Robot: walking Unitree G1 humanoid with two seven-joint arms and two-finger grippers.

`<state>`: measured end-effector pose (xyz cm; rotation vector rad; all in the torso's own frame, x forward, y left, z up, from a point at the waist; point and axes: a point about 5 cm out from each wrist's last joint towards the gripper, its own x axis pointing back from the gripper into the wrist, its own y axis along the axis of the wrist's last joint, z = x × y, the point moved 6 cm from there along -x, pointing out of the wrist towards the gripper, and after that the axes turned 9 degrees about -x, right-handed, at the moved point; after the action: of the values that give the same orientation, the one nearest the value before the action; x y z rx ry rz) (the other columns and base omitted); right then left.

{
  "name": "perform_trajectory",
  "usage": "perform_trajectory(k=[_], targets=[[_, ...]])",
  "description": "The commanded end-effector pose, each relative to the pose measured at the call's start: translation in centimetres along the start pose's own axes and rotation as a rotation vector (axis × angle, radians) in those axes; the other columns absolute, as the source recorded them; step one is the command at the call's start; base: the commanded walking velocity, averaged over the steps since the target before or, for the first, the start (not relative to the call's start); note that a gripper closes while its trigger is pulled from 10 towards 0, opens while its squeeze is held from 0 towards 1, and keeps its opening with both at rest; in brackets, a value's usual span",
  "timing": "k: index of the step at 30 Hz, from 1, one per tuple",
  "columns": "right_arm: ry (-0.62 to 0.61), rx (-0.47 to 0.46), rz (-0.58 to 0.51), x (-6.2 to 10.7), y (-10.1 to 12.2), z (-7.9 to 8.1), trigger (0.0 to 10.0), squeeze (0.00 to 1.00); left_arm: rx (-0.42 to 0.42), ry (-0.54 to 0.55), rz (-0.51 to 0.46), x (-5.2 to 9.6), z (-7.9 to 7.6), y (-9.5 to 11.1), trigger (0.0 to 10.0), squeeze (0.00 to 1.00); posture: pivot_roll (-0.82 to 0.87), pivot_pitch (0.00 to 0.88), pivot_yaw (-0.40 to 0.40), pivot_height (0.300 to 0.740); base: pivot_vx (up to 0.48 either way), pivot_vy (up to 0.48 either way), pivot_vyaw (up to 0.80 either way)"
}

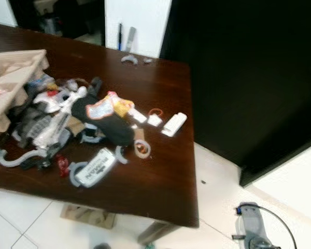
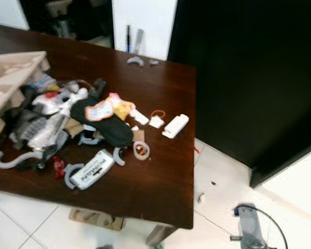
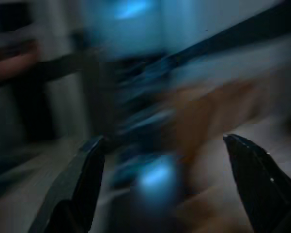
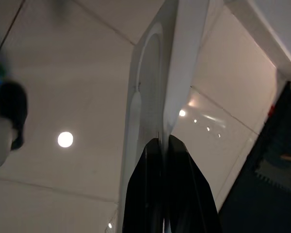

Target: Picking trash to rubbish bin

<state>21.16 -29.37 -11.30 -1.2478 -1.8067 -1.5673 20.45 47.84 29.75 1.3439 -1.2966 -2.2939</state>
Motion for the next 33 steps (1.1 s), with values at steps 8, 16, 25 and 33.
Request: perform_trajectory(k=[8, 16, 25, 33], targets=[[0.017, 0.053, 0.066, 0.3, -2.8, 0.3, 10.0, 0.00, 0.377, -0.891, -0.148, 6.1, -22.4, 8.4, 10.0, 0.00, 0.20, 0.136, -0.085, 0.740, 0.000, 0.000, 0.00], [0.014, 0.055, 0.092, 0.5, -4.2, 0.2, 10.0, 0.00, 0.474, -1.330, -0.206, 13.3, -29.8, 12.2, 10.0, 0.00, 0.18, 0.134, -0.071, 0.740, 0.000, 0.000, 0.00], [0.012, 0.056, 0.108, 0.6, -5.0, 0.1, 10.0, 0.00, 0.176, -1.648, -0.195, 18.6, -33.4, 10.2, 10.0, 0.00, 0.16, 0.131, -0.059, 0.740, 0.000, 0.000, 0.00], [0.005, 0.065, 0.122, 0.7, -5.5, -0.4, 10.0, 0.00, -0.279, -1.890, -0.198, 21.5, -33.3, 5.9, 10.0, 0.00, 0.14, 0.120, -0.060, 0.740, 0.000, 0.000, 0.00]])
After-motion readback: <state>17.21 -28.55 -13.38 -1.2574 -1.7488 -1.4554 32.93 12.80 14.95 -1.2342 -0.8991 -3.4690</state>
